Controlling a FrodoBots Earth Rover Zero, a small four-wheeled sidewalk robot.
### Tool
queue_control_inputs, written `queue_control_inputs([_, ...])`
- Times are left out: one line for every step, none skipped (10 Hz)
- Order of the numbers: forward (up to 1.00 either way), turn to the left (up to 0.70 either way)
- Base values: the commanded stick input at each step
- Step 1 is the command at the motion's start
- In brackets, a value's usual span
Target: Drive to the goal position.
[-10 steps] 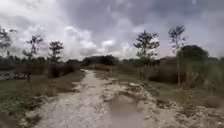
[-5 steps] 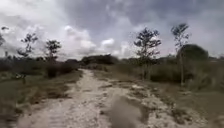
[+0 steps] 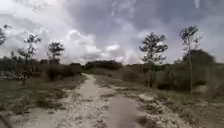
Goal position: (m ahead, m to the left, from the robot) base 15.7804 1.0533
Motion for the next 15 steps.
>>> queue_control_inputs([0.70,0.25])
queue_control_inputs([0.70,0.03])
queue_control_inputs([0.70,0.00])
queue_control_inputs([0.70,0.00])
queue_control_inputs([0.70,0.04])
queue_control_inputs([0.70,0.20])
queue_control_inputs([0.70,0.35])
queue_control_inputs([0.70,0.24])
queue_control_inputs([0.70,0.00])
queue_control_inputs([0.70,0.00])
queue_control_inputs([0.70,0.00])
queue_control_inputs([0.70,0.00])
queue_control_inputs([0.70,0.00])
queue_control_inputs([0.70,0.00])
queue_control_inputs([0.70,0.00])
